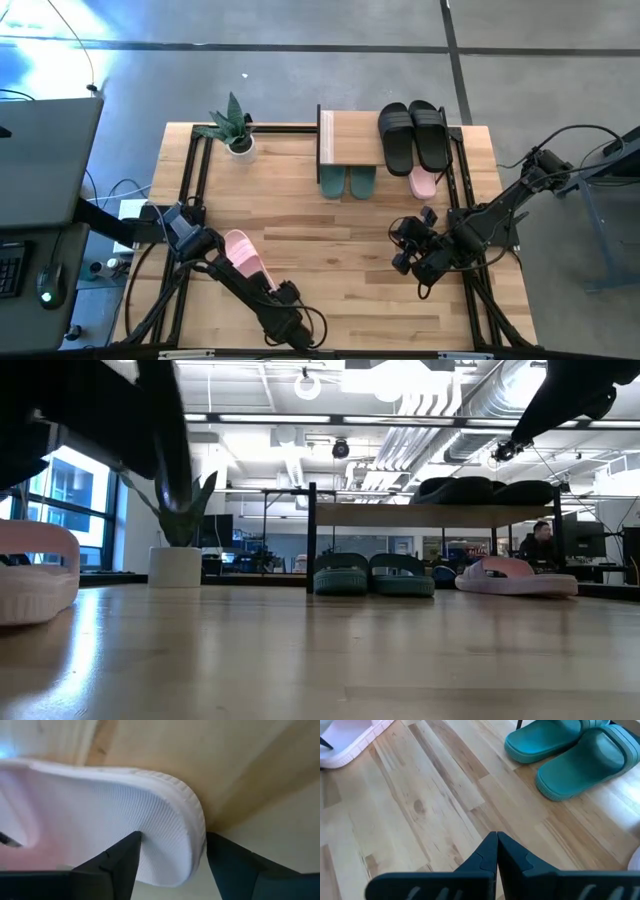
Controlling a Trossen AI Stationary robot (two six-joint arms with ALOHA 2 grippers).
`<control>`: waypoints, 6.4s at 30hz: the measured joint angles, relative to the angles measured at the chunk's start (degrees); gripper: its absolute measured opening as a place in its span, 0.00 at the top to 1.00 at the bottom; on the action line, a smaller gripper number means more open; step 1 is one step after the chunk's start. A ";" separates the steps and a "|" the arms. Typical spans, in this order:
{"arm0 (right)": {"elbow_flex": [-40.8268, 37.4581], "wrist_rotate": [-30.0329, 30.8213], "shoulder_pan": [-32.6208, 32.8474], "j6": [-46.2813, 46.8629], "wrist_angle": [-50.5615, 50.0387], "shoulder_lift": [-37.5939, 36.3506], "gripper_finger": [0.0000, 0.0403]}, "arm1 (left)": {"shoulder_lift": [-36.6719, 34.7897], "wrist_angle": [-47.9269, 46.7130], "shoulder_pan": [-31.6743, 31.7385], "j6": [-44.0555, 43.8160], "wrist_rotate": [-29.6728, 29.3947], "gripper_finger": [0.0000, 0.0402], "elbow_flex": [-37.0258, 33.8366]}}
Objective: Pick and place slides into the shelf
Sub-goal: Move the pink slipper under the shelf
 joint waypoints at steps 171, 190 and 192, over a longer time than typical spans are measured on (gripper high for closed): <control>0.04 1.85 24.81 53.72 -38.22 -5.14 1.00 | 12.41 47.73 36.23 91.99 -26.66 0.98 27.32; 0.04 0.24 24.84 50.23 -38.17 -5.14 1.00 | 14.93 50.91 37.34 91.76 -28.98 0.98 27.58; 0.04 0.03 24.86 50.65 -37.91 -5.14 1.00 | 15.49 49.75 37.51 92.20 -28.80 0.98 27.35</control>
